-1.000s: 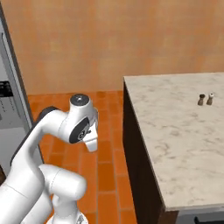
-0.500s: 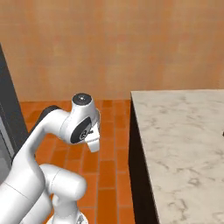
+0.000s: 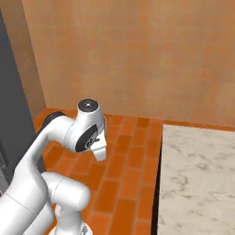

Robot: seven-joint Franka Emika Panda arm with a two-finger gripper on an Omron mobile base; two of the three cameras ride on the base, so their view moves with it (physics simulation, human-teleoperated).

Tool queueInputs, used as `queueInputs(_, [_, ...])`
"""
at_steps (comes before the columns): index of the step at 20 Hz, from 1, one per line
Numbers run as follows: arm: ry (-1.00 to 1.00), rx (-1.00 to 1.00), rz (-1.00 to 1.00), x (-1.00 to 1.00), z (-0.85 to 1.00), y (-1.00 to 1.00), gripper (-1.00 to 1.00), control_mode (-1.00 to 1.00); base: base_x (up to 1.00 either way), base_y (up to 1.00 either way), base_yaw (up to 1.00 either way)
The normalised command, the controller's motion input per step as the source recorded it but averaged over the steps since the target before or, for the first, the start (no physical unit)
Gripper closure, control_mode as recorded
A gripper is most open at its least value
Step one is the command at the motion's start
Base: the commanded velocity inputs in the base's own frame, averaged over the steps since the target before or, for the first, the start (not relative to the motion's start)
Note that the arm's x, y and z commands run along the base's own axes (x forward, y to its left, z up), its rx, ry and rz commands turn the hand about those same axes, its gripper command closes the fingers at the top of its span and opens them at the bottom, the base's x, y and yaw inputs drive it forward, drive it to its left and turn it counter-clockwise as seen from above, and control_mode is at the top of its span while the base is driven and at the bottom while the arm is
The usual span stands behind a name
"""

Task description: Take the meat container that has the fish and place it on the second highest rack of the freezer. Then take the vegetable container that has the garlic and sweet potato and place it on the highest rack of the freezer.

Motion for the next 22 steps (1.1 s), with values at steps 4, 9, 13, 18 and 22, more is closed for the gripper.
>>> queueInputs(4, [0.0,0.0,0.0,0.0,0.0,0.0,1.0,1.0,1.0,-0.23,0.51])
queueInputs(9, [0.0,0.0,0.0,0.0,0.0,0.0,1.0,1.0,1.0,-0.29,0.57])
queueInputs(13, [0.0,0.0,0.0,0.0,0.0,0.0,1.0,1.0,0.77,-0.1,0.72])
queueInputs(18, [0.0,0.0,0.0,0.0,0.0,0.0,1.0,1.0,0.27,0.17,0.88])
queueInputs(22, [0.0,0.0,0.0,0.0,0.0,0.0,1.0,1.0,0.14,0.11,0.91])
